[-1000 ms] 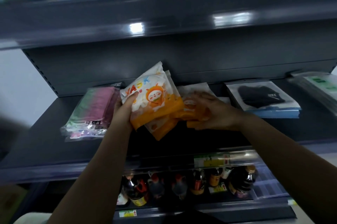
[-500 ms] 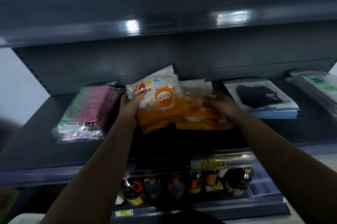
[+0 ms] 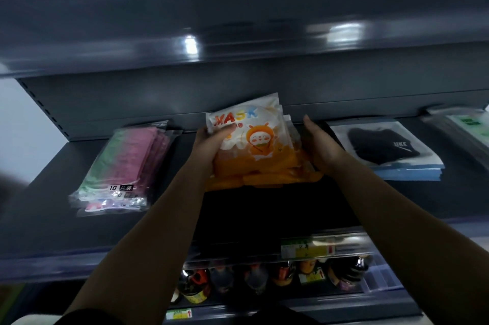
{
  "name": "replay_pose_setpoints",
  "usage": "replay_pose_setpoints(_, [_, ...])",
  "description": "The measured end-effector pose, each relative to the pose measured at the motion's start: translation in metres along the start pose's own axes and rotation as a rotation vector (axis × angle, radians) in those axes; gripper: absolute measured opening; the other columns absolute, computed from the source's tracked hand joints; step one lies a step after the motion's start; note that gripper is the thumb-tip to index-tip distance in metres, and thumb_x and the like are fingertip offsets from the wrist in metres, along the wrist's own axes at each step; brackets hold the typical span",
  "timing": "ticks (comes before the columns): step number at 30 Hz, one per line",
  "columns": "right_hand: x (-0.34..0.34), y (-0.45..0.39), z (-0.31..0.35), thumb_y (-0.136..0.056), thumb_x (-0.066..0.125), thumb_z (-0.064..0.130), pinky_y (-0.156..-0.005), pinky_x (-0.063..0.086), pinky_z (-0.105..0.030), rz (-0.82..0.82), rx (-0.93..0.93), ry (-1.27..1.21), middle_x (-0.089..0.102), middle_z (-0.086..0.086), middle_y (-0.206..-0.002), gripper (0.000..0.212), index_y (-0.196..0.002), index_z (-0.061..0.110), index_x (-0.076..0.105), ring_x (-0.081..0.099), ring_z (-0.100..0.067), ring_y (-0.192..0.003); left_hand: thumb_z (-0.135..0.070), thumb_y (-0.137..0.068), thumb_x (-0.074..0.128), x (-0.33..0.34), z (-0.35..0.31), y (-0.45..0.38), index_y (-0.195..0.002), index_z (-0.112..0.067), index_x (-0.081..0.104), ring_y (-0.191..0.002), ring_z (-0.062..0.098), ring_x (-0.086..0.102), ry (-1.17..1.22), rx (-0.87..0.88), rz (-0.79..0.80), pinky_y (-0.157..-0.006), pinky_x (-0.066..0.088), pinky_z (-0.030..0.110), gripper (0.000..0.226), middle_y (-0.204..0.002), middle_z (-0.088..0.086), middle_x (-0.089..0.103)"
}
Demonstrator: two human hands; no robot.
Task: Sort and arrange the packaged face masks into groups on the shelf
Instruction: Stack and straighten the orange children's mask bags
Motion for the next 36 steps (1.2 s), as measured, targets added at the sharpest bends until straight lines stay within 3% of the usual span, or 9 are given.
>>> replay_pose_setpoints(8, [0.015,-0.015,0.006,-0.092,0.039,0.056,-0.084,0.053,-0.040,0.120,-0.037,-0.039,0.069,-0.012,-0.114,0.051,-0.116,0.018,0.063,0.064,-0.028,-0.107,-0.054,-0.043,0.088,0.007,-0.014,-0.004,-0.135,-0.023,0.043,-0.104,0.029,0.064,-0.183,-0.042,0.008,-0.086,0.055,0.048,0.106,-0.132,0.007,0.055])
replay_pose_setpoints(11, [0.015,-0.019,0.014,-0.082,0.053,0.059,-0.089,0.052,-0.042,0.127,-0.006,0.068,0.071,-0.010,-0.110,0.054,-0.115,0.019,0.065,0.067,-0.028,-0.103,-0.053,-0.050,0.087,0.005,-0.016,-0.005,-0.132,-0.022,0.050,-0.096,0.026,0.069,-0.174,-0.119,0.097,-0.074,0.059,0.040,0.095,-0.120,0.007,0.066])
replay_pose_setpoints(15, [0.033,-0.024,0.007,-0.082,0.062,0.041,-0.078,0.056,-0.035,0.161,0.059,0.096,0.073,-0.010,-0.102,0.044,-0.116,0.013,0.063,0.070,-0.024,-0.090,-0.047,-0.028,0.095,0.008,-0.003,-0.018,-0.128,-0.026,0.055,-0.090,0.034,0.071,-0.138,-0.182,0.135,-0.081,0.055,0.055,0.110,-0.113,0.011,0.069])
replay_pose_setpoints(21, [0.023,-0.022,0.018,-0.071,0.061,0.059,-0.098,0.043,-0.046,0.069,0.067,0.282,0.071,-0.006,-0.106,0.056,-0.111,0.022,0.065,0.061,-0.027,-0.104,-0.045,-0.084,0.064,0.002,-0.014,-0.002,-0.110,-0.022,0.064,-0.075,0.021,0.072,-0.163,-0.171,0.213,-0.061,0.058,0.031,0.034,-0.087,0.006,0.075])
replay_pose_setpoints(24, [0.023,-0.020,0.022,-0.054,0.063,0.065,-0.098,0.039,-0.053,0.062,0.168,0.479,0.061,-0.009,-0.120,0.077,-0.120,0.026,0.057,0.053,-0.032,-0.113,-0.055,-0.082,0.060,-0.003,-0.015,-0.002,-0.117,-0.025,0.062,-0.099,0.029,0.067,-0.240,-0.192,0.235,-0.087,0.053,0.047,0.045,-0.106,0.008,0.072])
replay_pose_setpoints(28, [0.031,-0.019,0.023,-0.081,0.060,0.040,-0.084,0.043,-0.045,0.064,0.170,0.479,0.063,-0.007,-0.104,0.025,-0.101,0.025,0.060,0.056,-0.026,-0.098,-0.057,-0.082,0.058,-0.002,-0.016,0.002,-0.127,-0.025,0.055,-0.112,0.034,0.058,-0.324,-0.207,0.217,-0.102,0.040,0.056,0.055,-0.122,0.011,0.063])
replay_pose_setpoints(31, [0.031,-0.021,0.025,-0.086,0.056,0.032,-0.086,0.045,-0.047,0.009,0.100,0.417,0.065,-0.006,-0.094,0.013,-0.094,0.023,0.062,0.059,-0.026,-0.092,-0.055,-0.085,0.056,-0.001,-0.018,0.007,-0.128,-0.024,0.053,-0.117,0.033,0.055,-0.331,-0.176,0.223,-0.105,0.037,0.056,0.053,-0.126,0.010,0.060])
replay_pose_setpoints(33, [0.028,-0.022,0.028,-0.082,0.059,0.043,-0.096,0.042,-0.054,-0.015,0.043,0.392,0.066,-0.007,-0.106,0.031,-0.104,0.022,0.064,0.059,-0.030,-0.103,-0.058,-0.082,0.057,-0.004,-0.020,0.010,-0.133,-0.026,0.050,-0.121,0.032,0.053,-0.309,-0.148,0.210,-0.107,0.034,0.054,0.061,-0.132,0.008,0.057])
replay_pose_setpoints(36, [0.024,-0.016,0.030,-0.046,0.074,0.070,-0.103,0.038,-0.055,-0.023,-0.019,0.351,0.053,-0.008,-0.136,0.101,-0.134,0.028,0.049,0.050,-0.031,-0.122,-0.063,-0.073,0.064,-0.016,-0.022,0.013,-0.136,-0.035,0.044,-0.122,0.024,0.051,-0.268,-0.042,0.174,-0.104,0.036,0.050,0.072,-0.136,-0.001,0.054])
Point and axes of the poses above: each hand's wrist, its own y-axis away from the middle knuckle, its own x-axis out of the palm, z = x × y, the point moved 3 cm from there along -y, towards the middle knuckle
